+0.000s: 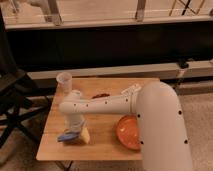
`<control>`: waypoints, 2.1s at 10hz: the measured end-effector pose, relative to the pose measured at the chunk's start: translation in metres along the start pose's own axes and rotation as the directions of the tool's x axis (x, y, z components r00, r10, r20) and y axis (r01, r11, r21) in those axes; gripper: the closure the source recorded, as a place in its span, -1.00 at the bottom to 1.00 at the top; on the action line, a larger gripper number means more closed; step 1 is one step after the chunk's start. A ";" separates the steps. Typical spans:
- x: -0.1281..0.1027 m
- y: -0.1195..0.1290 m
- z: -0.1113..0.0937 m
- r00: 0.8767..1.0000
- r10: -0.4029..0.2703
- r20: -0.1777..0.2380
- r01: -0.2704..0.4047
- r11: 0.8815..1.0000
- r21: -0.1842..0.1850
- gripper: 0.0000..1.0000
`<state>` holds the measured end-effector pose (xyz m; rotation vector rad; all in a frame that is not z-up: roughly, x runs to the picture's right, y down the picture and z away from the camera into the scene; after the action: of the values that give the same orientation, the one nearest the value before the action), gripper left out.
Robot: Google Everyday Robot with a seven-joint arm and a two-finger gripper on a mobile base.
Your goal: Place the white sponge in the ceramic bowl
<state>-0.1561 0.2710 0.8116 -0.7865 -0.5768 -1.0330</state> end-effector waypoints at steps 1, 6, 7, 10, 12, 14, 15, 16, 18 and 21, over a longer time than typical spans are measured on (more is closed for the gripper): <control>0.000 0.000 0.000 1.000 -0.002 0.003 0.002 1.000 -0.002 -0.60; 0.000 0.000 0.000 1.000 -0.013 0.021 0.014 1.000 -0.010 -0.60; 0.001 0.001 0.000 1.000 -0.015 0.022 0.015 1.000 -0.012 -0.57; 0.001 0.001 0.000 0.999 -0.025 0.032 0.025 1.000 -0.019 -0.44; 0.000 0.001 0.000 0.999 -0.032 0.036 0.033 0.999 -0.025 -0.28; -0.001 0.001 -0.001 0.999 -0.037 0.037 0.038 0.999 -0.028 0.12; -0.001 0.001 -0.001 0.999 -0.038 0.038 0.039 0.999 -0.030 0.31; -0.001 0.001 -0.001 0.998 -0.045 0.041 0.046 0.998 -0.032 0.50; -0.001 0.002 -0.002 0.998 -0.042 0.043 0.044 0.998 -0.034 0.81; -0.001 0.002 -0.002 0.998 -0.042 0.041 0.043 0.998 -0.035 0.98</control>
<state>-0.1548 0.2700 0.8090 -0.8307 -0.6128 -1.0708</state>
